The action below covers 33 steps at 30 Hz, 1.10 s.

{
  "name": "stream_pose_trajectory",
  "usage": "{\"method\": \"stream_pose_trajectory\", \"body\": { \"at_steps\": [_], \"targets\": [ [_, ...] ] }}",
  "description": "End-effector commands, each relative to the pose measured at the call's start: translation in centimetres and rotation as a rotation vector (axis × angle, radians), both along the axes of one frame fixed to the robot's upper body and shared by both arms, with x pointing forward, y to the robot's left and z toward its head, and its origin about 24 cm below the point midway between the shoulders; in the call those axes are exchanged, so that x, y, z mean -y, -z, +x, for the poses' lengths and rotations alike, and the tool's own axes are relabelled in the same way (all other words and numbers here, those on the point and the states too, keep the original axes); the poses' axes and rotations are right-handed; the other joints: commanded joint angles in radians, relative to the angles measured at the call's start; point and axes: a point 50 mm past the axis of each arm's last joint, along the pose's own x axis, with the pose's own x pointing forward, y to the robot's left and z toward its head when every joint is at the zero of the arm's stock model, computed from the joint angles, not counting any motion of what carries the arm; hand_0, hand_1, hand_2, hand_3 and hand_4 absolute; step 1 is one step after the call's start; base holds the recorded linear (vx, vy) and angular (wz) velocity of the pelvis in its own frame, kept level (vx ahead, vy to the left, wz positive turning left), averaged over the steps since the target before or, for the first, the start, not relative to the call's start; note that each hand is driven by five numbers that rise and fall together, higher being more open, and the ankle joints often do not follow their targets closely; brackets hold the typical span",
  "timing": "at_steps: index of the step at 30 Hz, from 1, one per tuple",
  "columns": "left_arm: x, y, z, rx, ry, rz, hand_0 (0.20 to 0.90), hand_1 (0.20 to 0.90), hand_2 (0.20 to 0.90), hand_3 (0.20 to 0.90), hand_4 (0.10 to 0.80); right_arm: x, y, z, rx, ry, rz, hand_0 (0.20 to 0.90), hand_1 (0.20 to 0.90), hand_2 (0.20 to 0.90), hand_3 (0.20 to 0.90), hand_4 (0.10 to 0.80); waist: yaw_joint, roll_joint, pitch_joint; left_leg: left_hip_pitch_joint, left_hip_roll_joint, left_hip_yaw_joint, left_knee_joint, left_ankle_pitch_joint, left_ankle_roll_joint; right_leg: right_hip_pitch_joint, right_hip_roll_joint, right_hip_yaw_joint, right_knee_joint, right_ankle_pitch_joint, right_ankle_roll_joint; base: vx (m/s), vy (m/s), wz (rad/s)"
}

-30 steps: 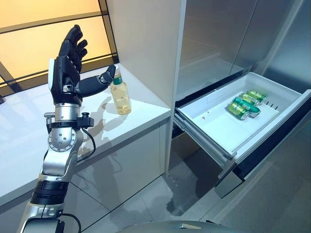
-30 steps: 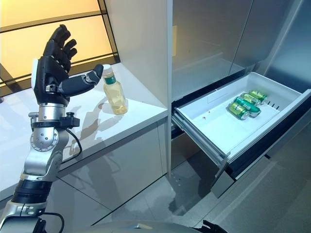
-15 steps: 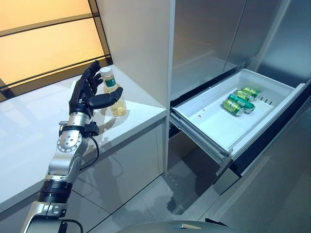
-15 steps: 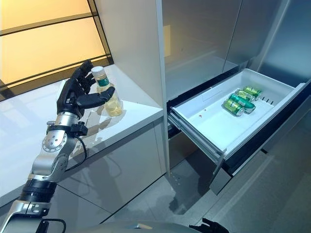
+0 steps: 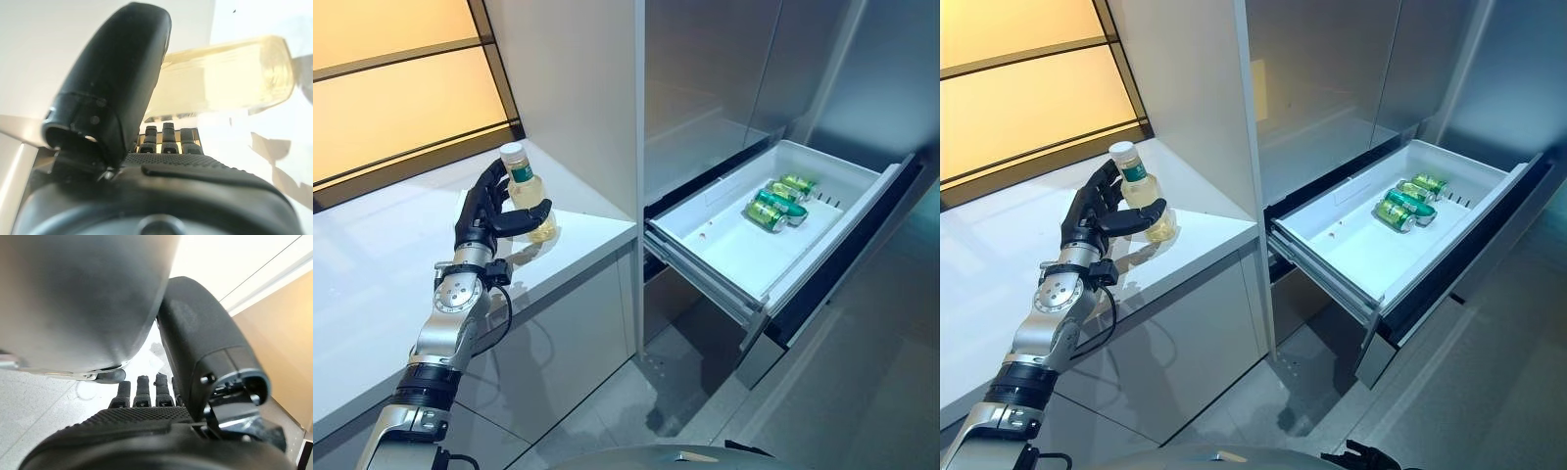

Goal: Put drinks into fridge and close the fridge

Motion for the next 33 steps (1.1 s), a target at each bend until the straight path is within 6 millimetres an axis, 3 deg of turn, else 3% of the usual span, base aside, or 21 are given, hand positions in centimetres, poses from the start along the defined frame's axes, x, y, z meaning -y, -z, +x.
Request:
{"method": "stream_pose_trajectory", "body": {
  "at_steps": [1, 7, 20, 21, 22, 23, 24, 33],
  "targets": [
    [0.4, -6.1, 1.5, 0.295, 0.003, 0.0, 0.9, 0.9, 0.9, 0.9, 0.8, 0.3, -0.1, 0.6, 0.004, -0.042, -0.003, 0.9, 0.9, 0.9, 0.9, 0.8, -0.003, -0.007, -0.034, 0.042, -0.004, 0.079, 0.007, -0.1, 0.014, -0.023, -0.014, 0.064, 0.027, 0.005, 0.034, 0.035, 0.006, -0.1],
    [0.1, -7.4, 1.2, 0.42, -0.037, -0.095, 0.9, 0.9, 0.9, 0.9, 0.8, -0.1, 0.0, 0.4, 0.002, -0.053, 0.002, 0.9, 0.9, 0.9, 0.9, 0.8, -0.017, -0.011, -0.032, 0.038, -0.005, 0.089, 0.007, -0.095, 0.018, -0.035, -0.015, 0.077, 0.038, 0.009, 0.032, 0.026, 0.007, -0.05],
    [0.3, -7.6, 1.3, 0.429, -0.048, -0.117, 0.9, 0.9, 0.9, 0.9, 0.8, -0.6, 0.1, 0.3, 0.001, -0.074, 0.007, 0.9, 0.9, 0.9, 0.9, 0.8, -0.03, -0.018, -0.029, 0.044, -0.003, 0.093, 0.007, -0.107, 0.019, -0.034, -0.011, 0.09, 0.043, -0.002, 0.031, 0.013, -0.002, -0.02],
    [0.3, -7.5, 1.3, 0.427, -0.048, -0.113, 0.858, 0.858, 0.858, 0.851, 0.751, -0.6, 0.1, 0.4, 0.002, -0.075, 0.007, 0.9, 0.9, 0.9, 0.9, 0.8, -0.03, -0.018, -0.028, 0.044, -0.003, 0.093, 0.007, -0.107, 0.019, -0.034, -0.011, 0.091, 0.044, -0.002, 0.031, 0.0, 0.0, 0.0],
    [0.4, -7.5, 1.3, 0.426, -0.046, -0.112, 0.858, 0.858, 0.858, 0.851, 0.751, -0.7, 0.1, 0.4, 0.003, -0.075, 0.007, 0.9, 0.9, 0.9, 0.9, 0.8, -0.03, -0.018, -0.027, 0.04, -0.003, 0.093, 0.007, -0.099, 0.019, -0.04, -0.011, 0.091, 0.046, 0.004, 0.03, 0.0, 0.0, 0.0],
    [0.3, -7.5, 1.4, 0.42, -0.043, -0.111, 0.519, 0.519, 0.519, 0.455, 0.355, -0.7, 0.1, 0.4, 0.003, -0.076, 0.008, 0.9, 0.9, 0.9, 0.9, 0.8, -0.03, -0.018, -0.027, 0.039, -0.003, 0.093, 0.007, -0.099, 0.019, -0.04, -0.01, 0.091, 0.046, 0.004, 0.03, 0.0, 0.0, 0.0],
    [0.4, -7.4, 1.4, 0.415, -0.042, -0.101, 0.3, 0.3, 0.3, 0.2, 0.1, -0.8, 0.1, 0.4, 0.002, -0.077, 0.008, 0.9, 0.9, 0.9, 0.9, 0.8, -0.03, -0.019, -0.027, 0.039, -0.003, 0.092, 0.007, -0.098, 0.019, -0.04, -0.01, 0.093, 0.046, 0.005, 0.03, 0.0, 0.0, 0.0],
    [0.9, -8.0, 1.3, 0.456, 0.047, -0.136, 0.3, 0.3, 0.3, 0.2, 0.1, -0.9, 0.1, 0.6, 0.012, -0.087, 0.013, 0.9, 0.9, 0.9, 0.9, 0.8, -0.027, -0.02, -0.025, 0.041, -0.004, 0.085, 0.007, -0.108, 0.019, -0.036, -0.007, 0.095, 0.04, -0.001, 0.031, 0.014, -0.005, 0.0]
  ]
}}
